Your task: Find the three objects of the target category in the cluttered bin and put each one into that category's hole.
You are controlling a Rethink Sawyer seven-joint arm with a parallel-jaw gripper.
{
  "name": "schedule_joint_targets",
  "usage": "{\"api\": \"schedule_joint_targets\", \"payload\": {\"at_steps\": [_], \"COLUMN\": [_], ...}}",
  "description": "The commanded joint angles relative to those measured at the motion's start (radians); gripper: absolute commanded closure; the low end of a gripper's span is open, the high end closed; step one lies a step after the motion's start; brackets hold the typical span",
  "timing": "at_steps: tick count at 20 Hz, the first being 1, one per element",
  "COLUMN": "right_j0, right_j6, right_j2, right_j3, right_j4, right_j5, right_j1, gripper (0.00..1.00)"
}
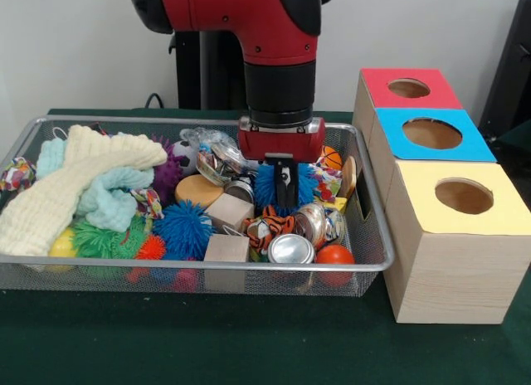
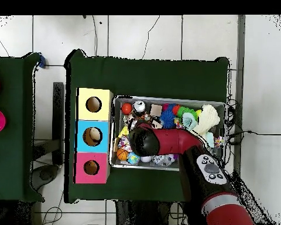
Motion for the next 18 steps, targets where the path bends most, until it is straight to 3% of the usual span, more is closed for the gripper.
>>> {"api": "schedule_joint_targets", "payload": {"at_steps": [1, 11, 12, 18], "right_j0": [-0.061, -0.095, -0.093, -0.062], "right_j6": [-0.061, -0.06, -0.051, 0.01], "right_j2": [0.095, 0.122, 0.121, 0.081], "right_j3": [-0.084, -0.098, -0.1, -0.093], "right_j4": [-0.1, -0.152, -0.163, -0.166], "right_j5": [-0.064, -0.049, -0.047, -0.104], "right_j1": [0.076, 0.085, 0.084, 0.083], "gripper": [1.0, 1.0, 0.0, 0.0]}}
